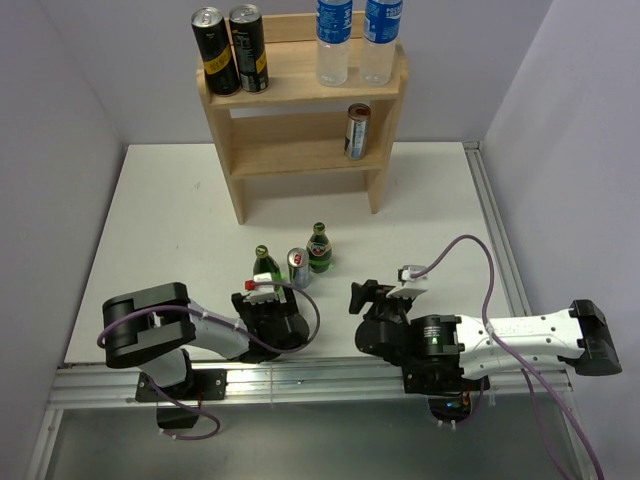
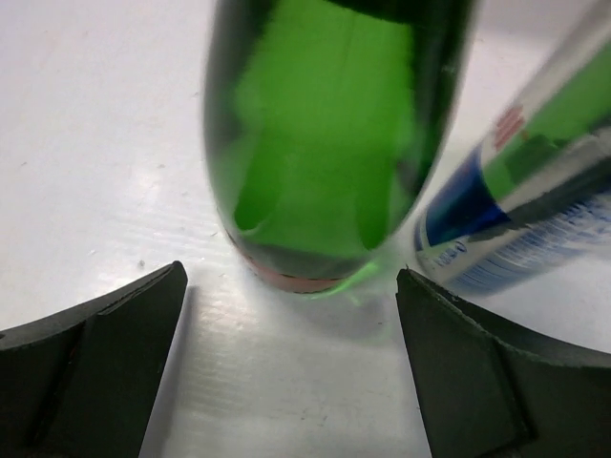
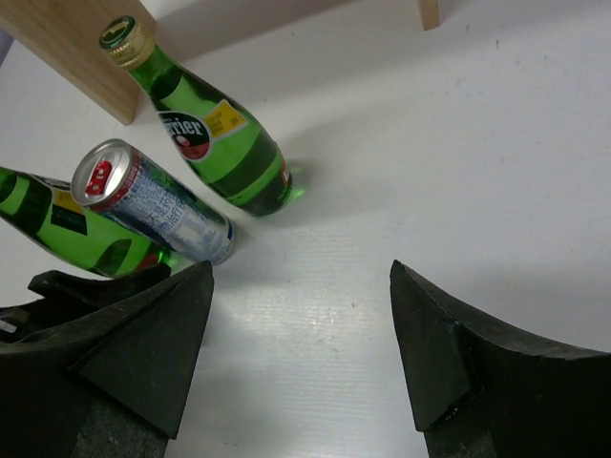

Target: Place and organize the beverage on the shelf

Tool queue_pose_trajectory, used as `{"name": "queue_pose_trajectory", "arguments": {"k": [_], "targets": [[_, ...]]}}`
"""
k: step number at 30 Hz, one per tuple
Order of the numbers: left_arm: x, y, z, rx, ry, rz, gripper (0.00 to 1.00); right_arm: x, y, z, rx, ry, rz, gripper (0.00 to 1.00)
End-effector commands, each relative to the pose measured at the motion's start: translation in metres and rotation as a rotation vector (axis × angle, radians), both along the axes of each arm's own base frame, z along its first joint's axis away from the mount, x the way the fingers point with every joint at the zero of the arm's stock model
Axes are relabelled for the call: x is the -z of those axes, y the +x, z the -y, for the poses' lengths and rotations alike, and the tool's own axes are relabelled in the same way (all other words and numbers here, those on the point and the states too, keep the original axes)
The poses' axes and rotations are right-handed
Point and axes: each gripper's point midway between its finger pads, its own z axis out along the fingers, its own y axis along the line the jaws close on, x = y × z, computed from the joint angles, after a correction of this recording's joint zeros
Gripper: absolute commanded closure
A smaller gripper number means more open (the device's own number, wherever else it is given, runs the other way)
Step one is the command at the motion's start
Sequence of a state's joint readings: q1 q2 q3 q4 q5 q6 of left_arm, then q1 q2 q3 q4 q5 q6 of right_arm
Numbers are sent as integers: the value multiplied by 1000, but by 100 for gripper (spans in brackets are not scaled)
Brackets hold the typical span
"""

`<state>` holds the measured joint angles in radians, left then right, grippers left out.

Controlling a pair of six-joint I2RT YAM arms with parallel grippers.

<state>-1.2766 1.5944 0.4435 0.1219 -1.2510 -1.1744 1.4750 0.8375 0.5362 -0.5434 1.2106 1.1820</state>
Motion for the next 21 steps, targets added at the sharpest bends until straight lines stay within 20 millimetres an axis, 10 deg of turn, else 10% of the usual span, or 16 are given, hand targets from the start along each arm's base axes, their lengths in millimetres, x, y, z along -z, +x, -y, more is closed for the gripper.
{"name": "queue_pose_trajectory", "arguments": {"k": [1, 21], "targets": [[-18, 4, 21, 112, -47, 61, 1, 0, 2, -6, 15, 36, 21, 19], [-20, 43, 40, 230, 9, 46, 1, 20, 1, -4, 16, 27, 9, 19]]}}
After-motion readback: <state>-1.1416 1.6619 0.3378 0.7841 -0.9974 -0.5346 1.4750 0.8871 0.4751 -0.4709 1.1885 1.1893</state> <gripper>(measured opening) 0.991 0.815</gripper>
